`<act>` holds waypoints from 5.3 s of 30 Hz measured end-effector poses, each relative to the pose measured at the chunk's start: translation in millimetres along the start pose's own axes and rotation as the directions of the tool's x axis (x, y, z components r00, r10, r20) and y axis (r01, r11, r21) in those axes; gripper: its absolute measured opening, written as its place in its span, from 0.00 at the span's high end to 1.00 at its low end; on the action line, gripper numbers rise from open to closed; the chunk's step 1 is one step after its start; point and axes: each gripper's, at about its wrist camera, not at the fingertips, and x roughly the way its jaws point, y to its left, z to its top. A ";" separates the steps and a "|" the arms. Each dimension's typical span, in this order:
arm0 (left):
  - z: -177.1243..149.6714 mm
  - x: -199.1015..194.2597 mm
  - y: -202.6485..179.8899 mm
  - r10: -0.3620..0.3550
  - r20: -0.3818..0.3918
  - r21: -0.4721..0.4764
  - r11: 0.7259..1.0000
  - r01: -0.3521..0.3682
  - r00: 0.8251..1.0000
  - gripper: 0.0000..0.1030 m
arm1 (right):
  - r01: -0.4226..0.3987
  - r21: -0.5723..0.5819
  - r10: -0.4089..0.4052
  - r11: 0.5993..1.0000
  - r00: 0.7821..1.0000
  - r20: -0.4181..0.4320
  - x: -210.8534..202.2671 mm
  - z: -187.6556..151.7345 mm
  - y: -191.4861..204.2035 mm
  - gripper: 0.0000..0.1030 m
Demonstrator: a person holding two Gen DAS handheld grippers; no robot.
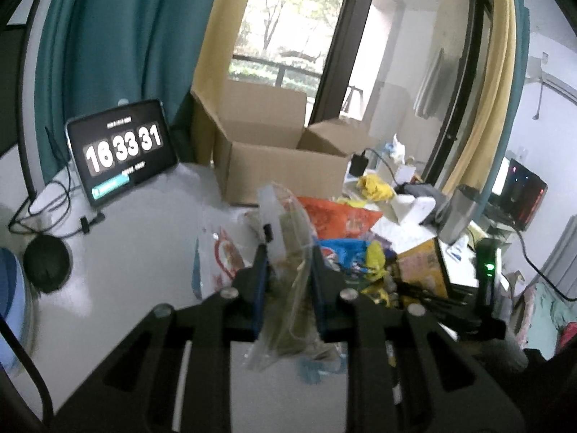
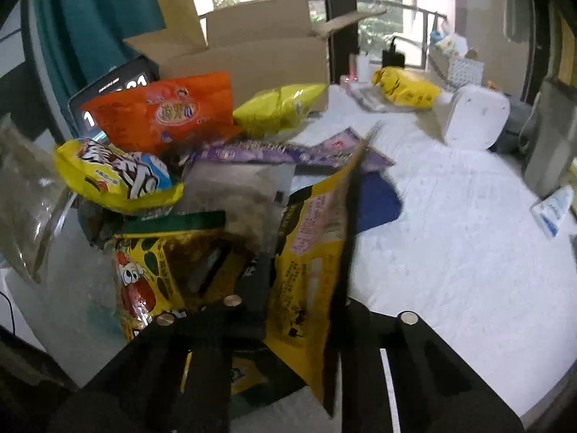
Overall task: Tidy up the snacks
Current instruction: 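Grasp the yellow packet with the right gripper while the left lifts the clear pack, then carry both packs over the cardboard box and open both grippers to drop them, then grasp the white Oishi bag with the left gripper while the right grasps the yellow chip bag, then lift both bags into the cardboard box and open both grippers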
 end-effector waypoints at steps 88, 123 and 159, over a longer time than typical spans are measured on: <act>72.4 115.9 59.5 0.150 -0.052 -0.013 0.988 -0.151 0.987 0.17 | -0.043 0.033 0.034 0.999 0.971 0.238 18.9 175.4 -13.3 0.25; -26.1 154.9 72.3 0.134 -0.328 -0.008 0.989 -0.145 0.935 0.54 | -0.228 0.191 0.236 0.955 0.971 -0.022 128.0 149.5 -27.8 0.51; 141.0 164.3 3.6 0.059 0.088 0.221 0.972 -0.077 0.994 0.54 | -0.206 0.002 0.194 0.979 0.926 0.325 4.8 223.0 -38.5 0.54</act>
